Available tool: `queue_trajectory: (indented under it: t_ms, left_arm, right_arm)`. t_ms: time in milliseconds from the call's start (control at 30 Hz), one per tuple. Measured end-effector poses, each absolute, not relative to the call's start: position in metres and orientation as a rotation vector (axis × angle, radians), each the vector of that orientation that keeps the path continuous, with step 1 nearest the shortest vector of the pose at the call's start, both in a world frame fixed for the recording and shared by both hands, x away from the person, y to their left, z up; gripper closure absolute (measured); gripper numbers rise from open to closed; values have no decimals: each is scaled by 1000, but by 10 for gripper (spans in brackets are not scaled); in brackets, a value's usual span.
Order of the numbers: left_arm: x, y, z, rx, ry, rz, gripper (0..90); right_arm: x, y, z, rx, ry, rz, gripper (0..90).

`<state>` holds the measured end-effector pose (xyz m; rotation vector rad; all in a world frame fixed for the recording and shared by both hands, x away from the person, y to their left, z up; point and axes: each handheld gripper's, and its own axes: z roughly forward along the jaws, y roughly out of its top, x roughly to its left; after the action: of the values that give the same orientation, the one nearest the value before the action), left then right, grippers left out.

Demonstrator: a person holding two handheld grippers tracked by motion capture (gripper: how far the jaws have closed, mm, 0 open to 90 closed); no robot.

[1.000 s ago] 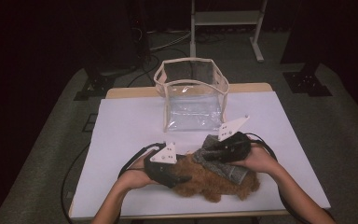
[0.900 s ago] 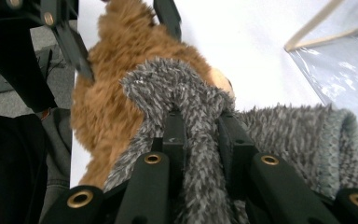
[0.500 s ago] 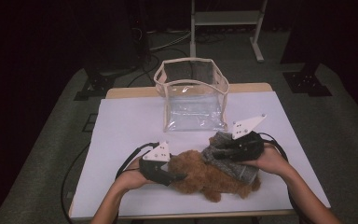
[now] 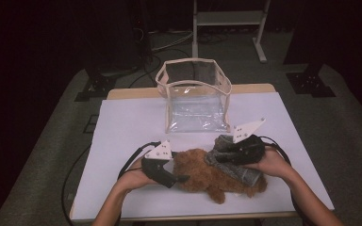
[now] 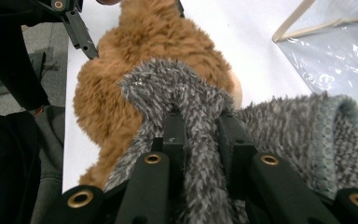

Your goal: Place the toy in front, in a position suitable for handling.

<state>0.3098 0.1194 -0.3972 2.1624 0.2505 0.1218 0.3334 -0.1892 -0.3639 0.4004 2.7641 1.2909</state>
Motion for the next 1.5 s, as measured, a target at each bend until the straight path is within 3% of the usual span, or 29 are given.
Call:
queue_trajectory:
  t_ms: [267,533,567,700,800,1000,1500]
  left_arm:
    - [317,120,-417,2160,317,51,52]
    - [317,108,-431,2138,294,8,22]
    - [317,106,-430,2131,290,10,29]
    - [317,108,-423,2096,280,36,226]
    - [316,111,-414,2067,263,54,290]
    - [316,119,-388,2013,239,81,317]
    - [317,148,-274,1972,144,273,337]
  right_arm:
    - [332,-198,-367,433,2767,1325,748]
    - [331,-197,-368,445,2772,1330,747]
    - [331,-197,-368,441,2771,1329,747]
    - [330,-191,-367,421,2783,1314,747]
    - [328,-184,-364,383,2791,1332,747]
    - [329,-180,-353,392,2754,1446,748]
    - [340,-159,-306,332,2562,1746,755]
